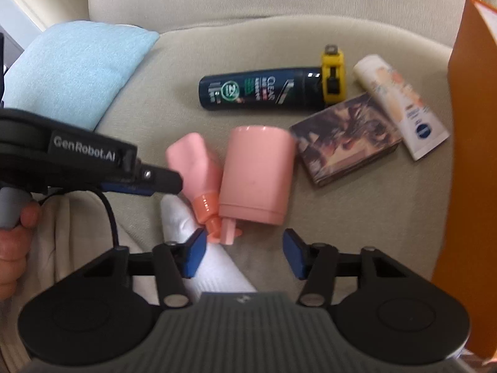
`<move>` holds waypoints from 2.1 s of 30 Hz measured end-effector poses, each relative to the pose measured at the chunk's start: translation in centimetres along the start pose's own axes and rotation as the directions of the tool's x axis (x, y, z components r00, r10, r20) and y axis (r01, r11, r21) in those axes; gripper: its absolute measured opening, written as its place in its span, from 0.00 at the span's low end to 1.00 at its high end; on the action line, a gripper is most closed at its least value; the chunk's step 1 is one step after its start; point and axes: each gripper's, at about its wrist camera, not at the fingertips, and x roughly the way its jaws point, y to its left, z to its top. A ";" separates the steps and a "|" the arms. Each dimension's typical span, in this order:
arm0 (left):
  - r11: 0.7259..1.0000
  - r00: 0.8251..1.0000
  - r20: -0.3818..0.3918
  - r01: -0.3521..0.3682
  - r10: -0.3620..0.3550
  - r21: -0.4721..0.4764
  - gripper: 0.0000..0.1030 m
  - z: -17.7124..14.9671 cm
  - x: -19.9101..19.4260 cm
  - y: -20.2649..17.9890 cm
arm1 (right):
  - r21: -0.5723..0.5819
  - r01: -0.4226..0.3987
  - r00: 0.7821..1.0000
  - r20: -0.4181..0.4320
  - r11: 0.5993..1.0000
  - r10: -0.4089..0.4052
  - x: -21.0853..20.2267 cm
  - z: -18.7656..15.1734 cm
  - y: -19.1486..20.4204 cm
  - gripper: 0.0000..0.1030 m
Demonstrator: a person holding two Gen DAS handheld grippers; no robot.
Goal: Organize rigid objects
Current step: 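Reach the left tool to the pink bottle while the right tool approaches the pink cup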
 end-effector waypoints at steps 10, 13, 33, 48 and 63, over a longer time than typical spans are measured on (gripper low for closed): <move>0.996 0.996 -0.076 -0.039 0.045 0.082 0.44 0.2 3.1 -2.4 | 0.021 -0.038 0.998 -0.040 0.999 0.039 1.2 0.1 -0.2 0.09; 0.993 0.994 -0.081 -0.060 0.068 0.103 0.46 0.1 4.0 -3.1 | 0.020 -0.017 1.000 -0.022 1.000 0.017 0.4 0.0 -0.6 0.10; 0.972 0.989 0.126 -0.107 0.082 0.211 0.26 2.0 -2.7 -3.2 | -0.111 0.049 0.979 0.202 0.993 -0.026 -3.5 4.0 0.2 0.06; 0.947 0.987 0.159 -0.050 -0.001 0.318 0.18 3.4 -2.2 -4.1 | -0.220 0.019 0.983 0.182 0.975 0.022 -1.6 6.3 1.6 0.16; 0.926 0.985 0.159 -0.121 0.068 0.356 0.65 -0.3 -3.5 -3.7 | -0.293 0.059 0.981 0.194 0.954 -0.001 -1.9 3.9 0.9 0.48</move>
